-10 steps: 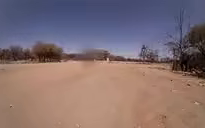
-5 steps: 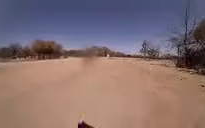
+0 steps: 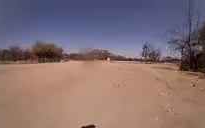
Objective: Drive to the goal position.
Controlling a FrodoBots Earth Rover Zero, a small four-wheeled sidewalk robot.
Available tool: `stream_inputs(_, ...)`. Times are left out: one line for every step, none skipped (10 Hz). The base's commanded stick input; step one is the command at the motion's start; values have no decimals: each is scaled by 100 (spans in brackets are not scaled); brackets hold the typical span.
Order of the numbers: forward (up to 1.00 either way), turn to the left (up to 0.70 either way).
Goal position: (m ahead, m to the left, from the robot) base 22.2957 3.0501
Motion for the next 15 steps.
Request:
stream_inputs(100,0)
stream_inputs(100,0)
stream_inputs(100,0)
stream_inputs(100,0)
stream_inputs(100,0)
stream_inputs(100,0)
stream_inputs(100,0)
stream_inputs(100,0)
stream_inputs(100,0)
stream_inputs(100,0)
stream_inputs(100,0)
stream_inputs(100,0)
stream_inputs(100,0)
stream_inputs(100,0)
stream_inputs(100,0)
